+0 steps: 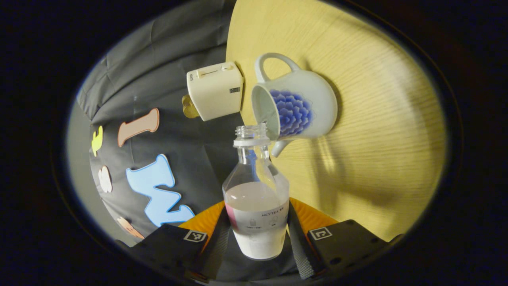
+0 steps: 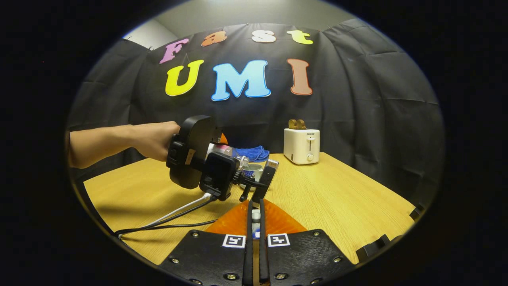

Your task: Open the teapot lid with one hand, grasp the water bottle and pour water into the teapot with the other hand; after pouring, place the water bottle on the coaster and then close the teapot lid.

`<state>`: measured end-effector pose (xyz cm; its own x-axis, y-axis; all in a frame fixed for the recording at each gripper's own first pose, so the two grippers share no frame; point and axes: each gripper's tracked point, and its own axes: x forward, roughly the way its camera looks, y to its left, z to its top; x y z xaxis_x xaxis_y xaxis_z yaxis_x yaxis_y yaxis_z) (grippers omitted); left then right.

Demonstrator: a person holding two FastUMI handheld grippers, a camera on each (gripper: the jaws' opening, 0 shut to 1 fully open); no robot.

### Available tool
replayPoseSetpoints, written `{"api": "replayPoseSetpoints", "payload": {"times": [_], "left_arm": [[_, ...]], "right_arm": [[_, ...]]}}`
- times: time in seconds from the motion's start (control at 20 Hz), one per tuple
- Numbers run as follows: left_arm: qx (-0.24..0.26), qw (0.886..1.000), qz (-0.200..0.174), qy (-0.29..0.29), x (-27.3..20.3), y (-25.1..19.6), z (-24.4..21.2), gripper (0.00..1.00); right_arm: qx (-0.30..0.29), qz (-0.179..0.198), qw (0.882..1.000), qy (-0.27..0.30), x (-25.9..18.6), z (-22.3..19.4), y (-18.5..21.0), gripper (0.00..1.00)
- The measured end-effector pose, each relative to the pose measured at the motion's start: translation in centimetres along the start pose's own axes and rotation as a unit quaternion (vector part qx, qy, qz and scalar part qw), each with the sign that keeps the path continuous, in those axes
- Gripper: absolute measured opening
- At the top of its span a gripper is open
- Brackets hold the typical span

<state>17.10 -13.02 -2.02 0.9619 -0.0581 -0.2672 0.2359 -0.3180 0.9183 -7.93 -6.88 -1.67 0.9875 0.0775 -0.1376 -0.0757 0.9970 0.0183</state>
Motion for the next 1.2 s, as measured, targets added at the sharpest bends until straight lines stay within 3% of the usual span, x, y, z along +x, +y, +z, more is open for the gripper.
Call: {"api": "replayPoseSetpoints", "payload": {"times": [0.55, 1.2], "left_arm": [[0.021, 1.0, 0.014, 0.005, 0.1, 1.2, -0.2, 0.85], [0.021, 1.0, 0.005, 0.0, 0.3, 0.3, 0.7, 0.85]], "right_arm": [[-0.001, -0.001, 1.0, -0.005, -0.1, 0.4, 0.0, 0.06], [-0.005, -0.005, 1.0, 0.002, 0.2, 0.0, -0.2, 0.06]]}}
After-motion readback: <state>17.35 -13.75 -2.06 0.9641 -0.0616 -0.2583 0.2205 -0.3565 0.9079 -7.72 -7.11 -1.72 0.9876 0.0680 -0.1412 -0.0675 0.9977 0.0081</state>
